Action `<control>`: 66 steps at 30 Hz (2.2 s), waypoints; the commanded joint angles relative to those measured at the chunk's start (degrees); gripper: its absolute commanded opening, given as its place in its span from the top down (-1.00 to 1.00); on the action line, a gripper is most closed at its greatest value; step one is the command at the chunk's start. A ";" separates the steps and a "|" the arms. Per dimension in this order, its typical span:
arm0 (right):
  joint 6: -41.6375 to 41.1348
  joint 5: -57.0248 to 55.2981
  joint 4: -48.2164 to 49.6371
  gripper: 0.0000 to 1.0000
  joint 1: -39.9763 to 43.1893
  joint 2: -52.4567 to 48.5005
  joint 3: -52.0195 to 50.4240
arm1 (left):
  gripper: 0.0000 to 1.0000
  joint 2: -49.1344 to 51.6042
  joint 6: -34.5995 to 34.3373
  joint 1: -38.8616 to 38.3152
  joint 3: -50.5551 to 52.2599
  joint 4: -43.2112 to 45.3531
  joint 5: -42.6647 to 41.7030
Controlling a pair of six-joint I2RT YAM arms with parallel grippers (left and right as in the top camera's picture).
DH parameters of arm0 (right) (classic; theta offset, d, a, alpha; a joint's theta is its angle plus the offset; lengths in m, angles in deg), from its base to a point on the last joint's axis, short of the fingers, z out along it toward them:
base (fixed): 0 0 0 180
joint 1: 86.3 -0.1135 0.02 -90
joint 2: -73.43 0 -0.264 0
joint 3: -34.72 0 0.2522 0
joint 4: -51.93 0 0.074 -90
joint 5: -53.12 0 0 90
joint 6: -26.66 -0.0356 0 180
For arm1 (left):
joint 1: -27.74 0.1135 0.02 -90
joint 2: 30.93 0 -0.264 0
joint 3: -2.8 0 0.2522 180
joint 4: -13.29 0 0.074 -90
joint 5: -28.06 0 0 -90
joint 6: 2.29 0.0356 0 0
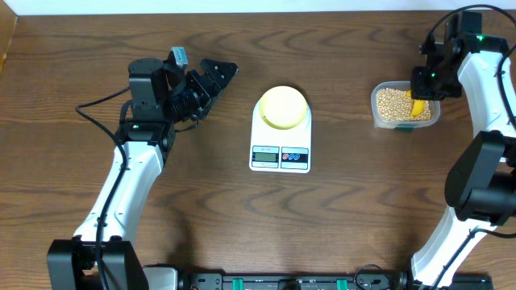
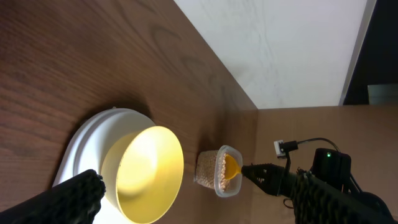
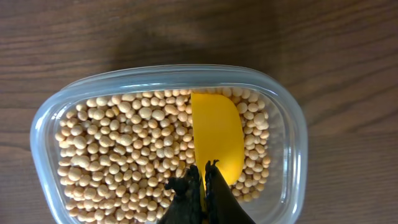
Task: Scoop item into bowl and weigh 50g on scale
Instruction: 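Lower the yellow scoop into the soybean tub with the right gripper, then open the right gripper, leave the scoop in the tub, raise gripper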
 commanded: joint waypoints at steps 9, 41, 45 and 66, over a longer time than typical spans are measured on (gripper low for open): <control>0.74 -5.22 0.50 0.98 -0.22 -0.61 0.07 | -0.95 -0.63 1.36 -0.07 -1.11 -0.11 0.33; -0.48 -4.46 3.15 -0.82 -0.26 -0.70 5.25 | -0.95 -0.63 1.36 -0.07 -1.11 -0.11 0.33; -0.48 -4.48 9.29 -0.99 -0.26 -0.70 5.81 | -0.95 -0.63 1.36 -0.07 -1.11 -0.11 0.33; -0.48 -4.44 11.50 -0.98 -0.26 -0.72 5.64 | -0.95 -0.63 1.36 -0.07 -1.11 -0.11 0.33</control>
